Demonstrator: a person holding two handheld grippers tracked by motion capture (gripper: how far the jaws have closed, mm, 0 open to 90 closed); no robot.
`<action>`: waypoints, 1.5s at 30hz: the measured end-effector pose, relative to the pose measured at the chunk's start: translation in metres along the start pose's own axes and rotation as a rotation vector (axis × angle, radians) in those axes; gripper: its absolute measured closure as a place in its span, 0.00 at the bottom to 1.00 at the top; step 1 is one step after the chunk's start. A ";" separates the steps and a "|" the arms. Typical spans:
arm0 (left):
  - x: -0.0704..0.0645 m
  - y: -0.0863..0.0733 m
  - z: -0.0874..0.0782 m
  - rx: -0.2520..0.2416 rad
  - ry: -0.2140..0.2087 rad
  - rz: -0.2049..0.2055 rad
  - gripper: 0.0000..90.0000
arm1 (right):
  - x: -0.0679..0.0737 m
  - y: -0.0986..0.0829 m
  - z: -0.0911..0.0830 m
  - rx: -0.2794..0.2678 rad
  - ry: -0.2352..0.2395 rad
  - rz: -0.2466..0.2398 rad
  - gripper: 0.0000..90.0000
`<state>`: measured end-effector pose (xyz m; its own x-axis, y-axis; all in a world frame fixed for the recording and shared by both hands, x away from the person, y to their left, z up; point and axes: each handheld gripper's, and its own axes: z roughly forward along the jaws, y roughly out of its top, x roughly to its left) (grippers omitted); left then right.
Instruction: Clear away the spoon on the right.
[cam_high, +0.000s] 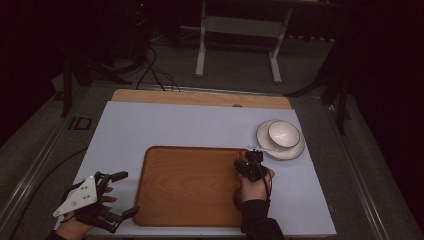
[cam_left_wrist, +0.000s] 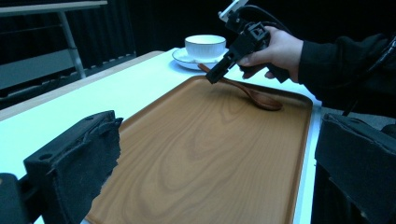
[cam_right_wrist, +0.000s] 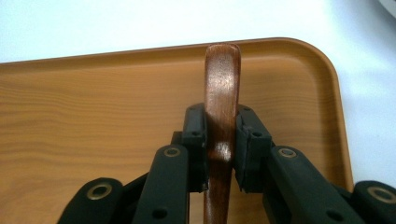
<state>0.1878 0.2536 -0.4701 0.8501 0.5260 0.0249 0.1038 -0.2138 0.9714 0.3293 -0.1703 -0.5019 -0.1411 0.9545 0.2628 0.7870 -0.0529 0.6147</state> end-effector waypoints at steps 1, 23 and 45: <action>0.000 0.000 0.000 -0.001 0.000 0.000 0.00 | 0.000 0.000 0.001 0.004 -0.001 0.001 0.85; 0.000 0.000 0.000 0.000 -0.003 -0.004 0.00 | -0.011 -0.001 0.014 0.033 -0.023 0.010 0.77; 0.000 0.000 0.000 0.003 -0.003 -0.003 0.00 | -0.006 0.015 -0.029 0.008 0.127 -0.100 0.23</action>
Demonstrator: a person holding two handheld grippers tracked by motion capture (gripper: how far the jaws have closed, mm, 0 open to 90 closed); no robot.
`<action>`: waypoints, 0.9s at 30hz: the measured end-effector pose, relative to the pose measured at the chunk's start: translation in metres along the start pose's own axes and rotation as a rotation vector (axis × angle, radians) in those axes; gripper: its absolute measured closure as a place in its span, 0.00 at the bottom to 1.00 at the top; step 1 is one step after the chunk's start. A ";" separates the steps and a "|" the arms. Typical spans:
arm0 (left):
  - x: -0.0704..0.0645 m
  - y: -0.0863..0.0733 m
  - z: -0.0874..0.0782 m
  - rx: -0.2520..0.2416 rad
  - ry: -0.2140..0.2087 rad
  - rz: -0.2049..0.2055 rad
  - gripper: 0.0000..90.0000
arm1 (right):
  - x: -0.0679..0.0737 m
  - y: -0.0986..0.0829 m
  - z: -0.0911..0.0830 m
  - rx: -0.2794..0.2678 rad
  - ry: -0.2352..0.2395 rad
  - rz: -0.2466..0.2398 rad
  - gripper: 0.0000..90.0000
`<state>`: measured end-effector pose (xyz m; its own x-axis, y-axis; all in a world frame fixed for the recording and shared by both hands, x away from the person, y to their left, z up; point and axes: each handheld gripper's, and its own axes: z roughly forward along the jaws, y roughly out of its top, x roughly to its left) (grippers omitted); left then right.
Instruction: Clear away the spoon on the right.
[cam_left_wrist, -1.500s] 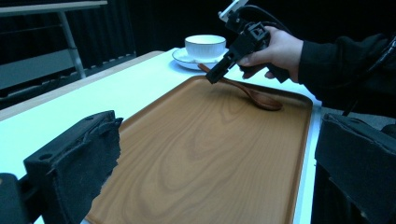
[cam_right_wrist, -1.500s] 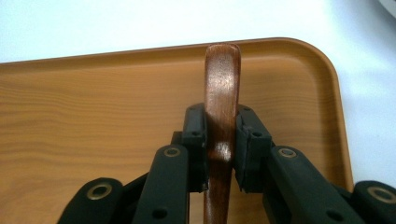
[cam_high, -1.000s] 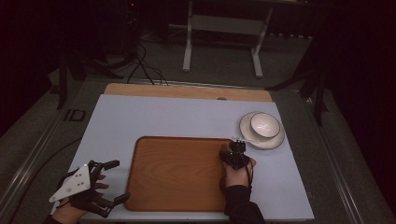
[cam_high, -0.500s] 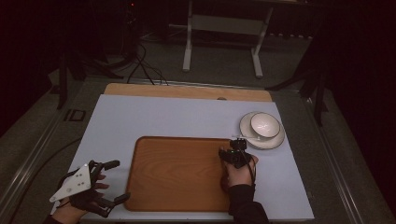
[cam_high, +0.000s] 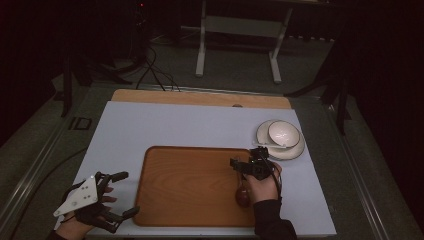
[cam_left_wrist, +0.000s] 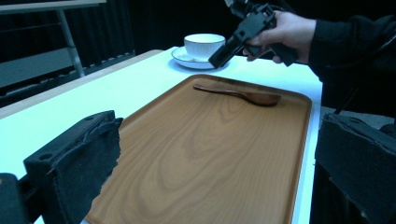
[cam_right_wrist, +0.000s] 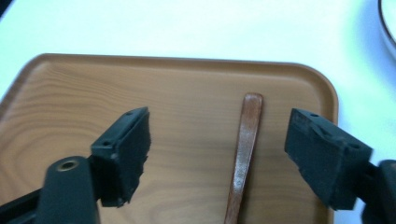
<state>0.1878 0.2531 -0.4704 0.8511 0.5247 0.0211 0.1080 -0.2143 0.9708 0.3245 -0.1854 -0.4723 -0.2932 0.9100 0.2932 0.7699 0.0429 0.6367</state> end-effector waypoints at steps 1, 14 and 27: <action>0.000 0.000 0.000 0.000 0.001 -0.001 0.00 | 0.000 0.000 -0.002 -0.005 0.011 -0.002 0.22; 0.000 0.000 0.000 0.001 0.002 -0.002 0.00 | -0.002 0.001 -0.034 -0.028 0.093 -0.107 0.16; 0.000 0.000 0.001 0.006 0.005 -0.006 0.00 | -0.014 -0.014 -0.065 -0.098 0.155 -0.194 0.16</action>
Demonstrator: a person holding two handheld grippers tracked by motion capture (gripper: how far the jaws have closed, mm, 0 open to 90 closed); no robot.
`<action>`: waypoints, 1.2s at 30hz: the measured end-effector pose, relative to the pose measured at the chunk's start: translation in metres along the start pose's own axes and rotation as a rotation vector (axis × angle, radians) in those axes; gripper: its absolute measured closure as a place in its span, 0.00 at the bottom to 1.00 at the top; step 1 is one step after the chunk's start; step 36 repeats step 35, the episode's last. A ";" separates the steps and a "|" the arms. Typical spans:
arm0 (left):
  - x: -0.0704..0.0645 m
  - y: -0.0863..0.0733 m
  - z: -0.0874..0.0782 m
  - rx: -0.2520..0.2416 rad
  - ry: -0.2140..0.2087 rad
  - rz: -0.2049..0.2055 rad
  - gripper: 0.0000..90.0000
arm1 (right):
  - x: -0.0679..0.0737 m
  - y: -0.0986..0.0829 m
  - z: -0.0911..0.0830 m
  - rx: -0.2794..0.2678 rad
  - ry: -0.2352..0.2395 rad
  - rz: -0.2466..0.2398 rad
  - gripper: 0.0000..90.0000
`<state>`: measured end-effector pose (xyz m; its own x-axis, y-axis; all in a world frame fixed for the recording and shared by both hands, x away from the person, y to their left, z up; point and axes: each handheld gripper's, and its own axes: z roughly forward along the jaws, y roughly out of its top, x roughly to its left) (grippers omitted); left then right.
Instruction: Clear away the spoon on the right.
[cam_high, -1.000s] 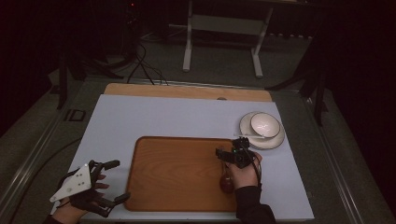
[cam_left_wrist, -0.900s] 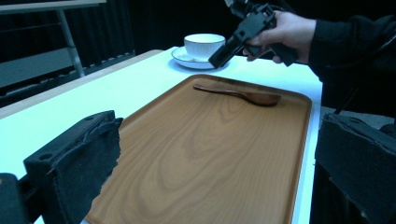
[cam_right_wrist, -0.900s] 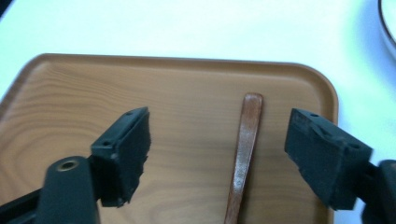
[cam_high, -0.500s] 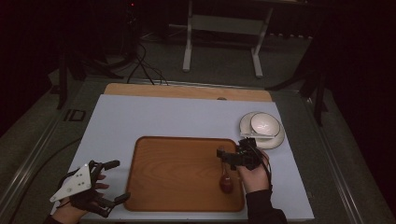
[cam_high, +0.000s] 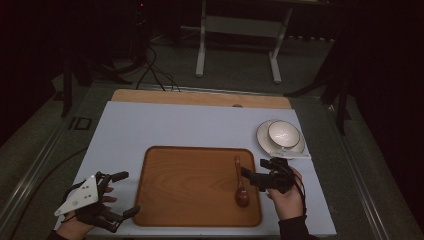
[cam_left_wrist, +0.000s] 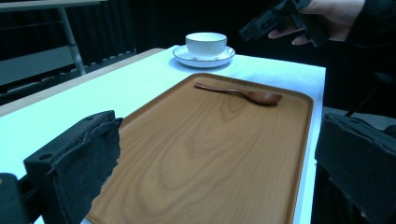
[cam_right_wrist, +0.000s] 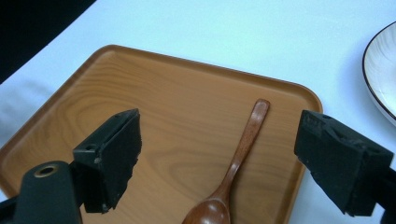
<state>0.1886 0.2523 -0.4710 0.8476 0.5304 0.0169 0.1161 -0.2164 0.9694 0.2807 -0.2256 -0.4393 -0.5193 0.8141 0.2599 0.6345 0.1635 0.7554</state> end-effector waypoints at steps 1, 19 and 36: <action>0.000 0.000 0.000 0.000 -0.001 0.000 0.00 | -0.001 -0.002 -0.002 0.001 0.001 -0.004 0.16; 0.000 0.000 0.000 0.006 -0.002 0.004 0.00 | -0.018 -0.035 -0.024 -0.022 0.047 -0.078 0.17; 0.000 -0.001 0.000 0.009 -0.005 0.006 0.00 | -0.023 -0.049 -0.019 -0.027 0.058 -0.127 0.17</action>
